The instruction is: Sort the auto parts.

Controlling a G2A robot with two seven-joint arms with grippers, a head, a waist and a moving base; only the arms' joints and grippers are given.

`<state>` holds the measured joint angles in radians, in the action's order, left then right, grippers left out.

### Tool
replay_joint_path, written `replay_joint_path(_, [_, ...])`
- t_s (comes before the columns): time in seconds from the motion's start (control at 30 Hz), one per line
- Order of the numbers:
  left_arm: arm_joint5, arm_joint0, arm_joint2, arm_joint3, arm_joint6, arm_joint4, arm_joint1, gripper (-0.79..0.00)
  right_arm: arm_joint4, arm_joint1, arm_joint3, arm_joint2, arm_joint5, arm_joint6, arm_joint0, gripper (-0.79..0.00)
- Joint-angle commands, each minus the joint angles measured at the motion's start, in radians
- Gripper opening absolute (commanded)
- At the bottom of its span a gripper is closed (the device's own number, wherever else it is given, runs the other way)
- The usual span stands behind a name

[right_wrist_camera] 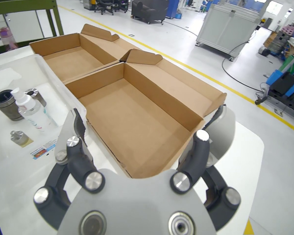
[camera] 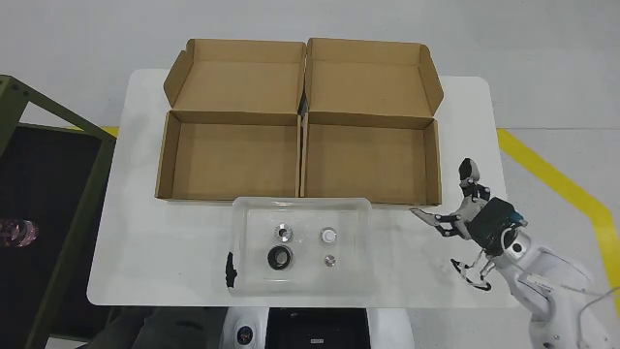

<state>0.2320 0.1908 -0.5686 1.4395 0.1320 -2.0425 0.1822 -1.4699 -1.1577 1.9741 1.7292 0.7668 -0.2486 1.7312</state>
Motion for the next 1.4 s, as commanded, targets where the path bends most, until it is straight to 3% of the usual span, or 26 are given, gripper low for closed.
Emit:
replay_joint_path(0.0, [0.0,0.0,0.0,0.0,0.0,0.0,0.0,0.0,-0.004,0.002,0.009,-0.033,0.029,0.017,-0.012,0.0])
replay_joint_path(0.67, [0.0,0.0,0.0,0.0,0.0,0.0,0.0,0.0,-0.097,0.014,0.099,-0.307,0.167,0.212,-0.096,0.0])
replay_joint_path(1.37, [0.0,0.0,0.0,0.0,0.0,0.0,0.0,0.0,-0.122,0.017,0.062,-0.5,0.163,0.38,-0.211,0.0])
